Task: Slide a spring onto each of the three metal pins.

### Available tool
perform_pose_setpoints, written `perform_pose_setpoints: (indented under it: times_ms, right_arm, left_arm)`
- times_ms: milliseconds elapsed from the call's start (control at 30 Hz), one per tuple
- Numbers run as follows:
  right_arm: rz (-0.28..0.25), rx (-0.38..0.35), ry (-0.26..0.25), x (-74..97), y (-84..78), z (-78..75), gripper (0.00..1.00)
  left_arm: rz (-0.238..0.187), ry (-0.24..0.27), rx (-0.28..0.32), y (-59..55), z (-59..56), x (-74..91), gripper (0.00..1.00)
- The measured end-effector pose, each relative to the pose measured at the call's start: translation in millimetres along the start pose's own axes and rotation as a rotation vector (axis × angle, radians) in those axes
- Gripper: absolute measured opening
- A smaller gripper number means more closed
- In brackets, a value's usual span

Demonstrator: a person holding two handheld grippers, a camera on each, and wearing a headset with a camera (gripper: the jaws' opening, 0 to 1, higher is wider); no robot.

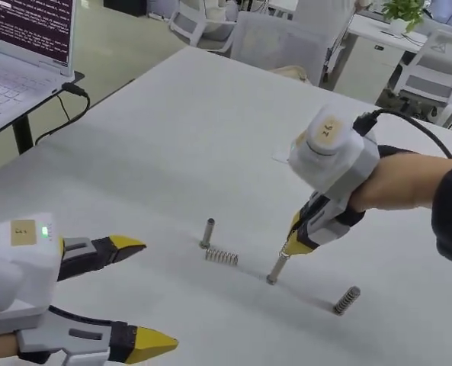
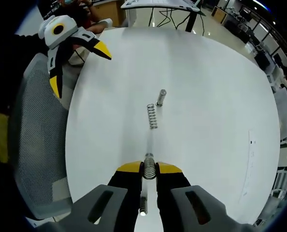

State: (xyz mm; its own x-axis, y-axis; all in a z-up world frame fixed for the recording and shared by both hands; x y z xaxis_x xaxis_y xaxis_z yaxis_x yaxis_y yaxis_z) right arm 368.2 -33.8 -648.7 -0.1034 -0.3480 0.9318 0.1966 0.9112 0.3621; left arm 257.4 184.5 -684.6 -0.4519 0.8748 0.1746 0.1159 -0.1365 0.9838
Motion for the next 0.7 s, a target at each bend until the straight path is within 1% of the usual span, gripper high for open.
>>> perform_pose_setpoints:
  times_ms: [100,433,700]
  right_arm:
    - [0.008,0.003,-0.004,-1.1,-2.0,-0.6,0.08]
    - [0.002,-0.014,0.006,-8.4,-5.7,-3.3,0.08]
    - [0.004,-0.026,0.015,-21.1,-10.6,-3.0,0.08]
  left_arm:
    - [0.004,-0.002,0.0,0.2,-0.3,-0.4,0.72]
    - [0.003,0.0,-0.001,1.5,1.3,0.2,0.72]
    - [0.006,0.001,0.009,-0.2,1.0,2.0,0.71]
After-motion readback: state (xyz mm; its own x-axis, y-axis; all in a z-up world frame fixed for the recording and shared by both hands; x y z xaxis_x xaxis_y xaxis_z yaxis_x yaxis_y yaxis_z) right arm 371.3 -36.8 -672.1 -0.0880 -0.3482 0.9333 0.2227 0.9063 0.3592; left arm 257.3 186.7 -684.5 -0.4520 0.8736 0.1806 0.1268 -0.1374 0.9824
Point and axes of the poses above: the centre of the closed fingertips' face, and the gripper's own axes: x roughly backward along the fingers, z roughly to its left, y roughly out of its top, the point moved 7 cm from there along x, roughly backward along the fingers, and after that the axes turned 7 degrees about -z, right-handed, at the moved point
